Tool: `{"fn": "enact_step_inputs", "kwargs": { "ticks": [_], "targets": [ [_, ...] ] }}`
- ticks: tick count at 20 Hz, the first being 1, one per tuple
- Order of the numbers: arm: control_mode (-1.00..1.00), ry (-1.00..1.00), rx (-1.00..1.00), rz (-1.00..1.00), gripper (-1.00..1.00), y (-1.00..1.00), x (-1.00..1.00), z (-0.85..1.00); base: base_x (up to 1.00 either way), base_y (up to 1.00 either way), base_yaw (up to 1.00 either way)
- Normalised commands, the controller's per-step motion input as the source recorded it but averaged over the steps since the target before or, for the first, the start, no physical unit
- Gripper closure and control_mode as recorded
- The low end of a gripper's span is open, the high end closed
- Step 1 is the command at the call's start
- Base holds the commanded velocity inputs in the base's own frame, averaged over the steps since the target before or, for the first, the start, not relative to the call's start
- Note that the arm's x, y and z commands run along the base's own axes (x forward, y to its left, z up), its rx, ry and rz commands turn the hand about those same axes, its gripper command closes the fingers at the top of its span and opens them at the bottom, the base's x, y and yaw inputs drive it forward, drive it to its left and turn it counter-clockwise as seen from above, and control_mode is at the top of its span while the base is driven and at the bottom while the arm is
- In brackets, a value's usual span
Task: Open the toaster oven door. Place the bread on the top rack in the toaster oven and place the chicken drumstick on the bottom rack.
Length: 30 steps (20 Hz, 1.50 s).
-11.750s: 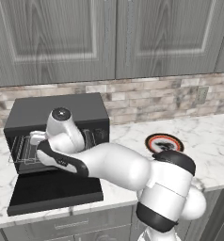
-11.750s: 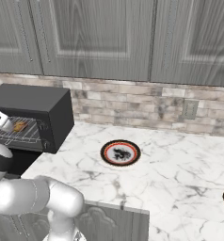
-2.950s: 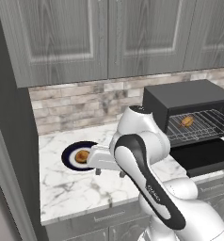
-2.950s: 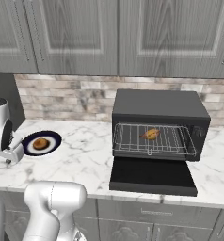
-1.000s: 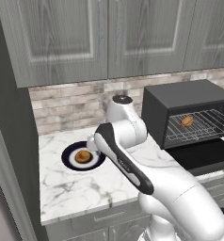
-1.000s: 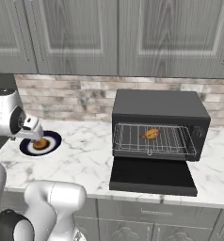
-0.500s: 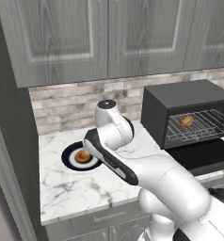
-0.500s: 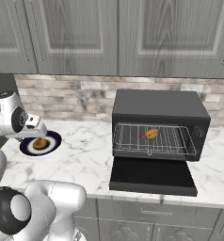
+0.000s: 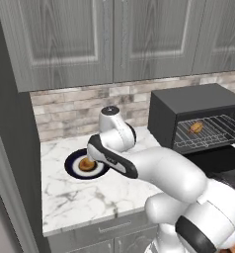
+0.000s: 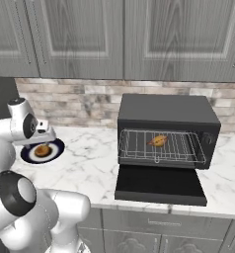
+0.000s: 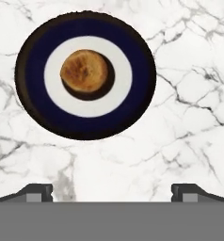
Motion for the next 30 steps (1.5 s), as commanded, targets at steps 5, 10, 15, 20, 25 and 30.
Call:
{"fn": "enact_step_inputs", "kwargs": {
  "ticks": [5,10,15,20,25,30],
  "targets": [
    [-1.00,-0.04,0.00,0.12,-1.00,0.15,0.36,-0.26,0.00,0.00,0.00],
    [-1.00,0.00,0.00,0.03,-1.00,0.13,0.38,-0.26,0.00,0.00,0.00],
    [-1.00,0.00,0.00,0.00,-1.00,0.10,0.40,-0.27,0.00,0.00,0.00],
    [-1.00,0.00,0.00,0.00,-1.00,0.23,0.31,-0.23,0.00,0.00,0.00],
    [-1.00,0.00,0.00,0.00,-1.00,0.22,0.24,-0.21,0.00,0.00,0.00],
    [-1.00,0.00,0.00,0.00,-1.00,0.09,0.23,-0.15,0.00,0.00,0.00]
  ]
}}
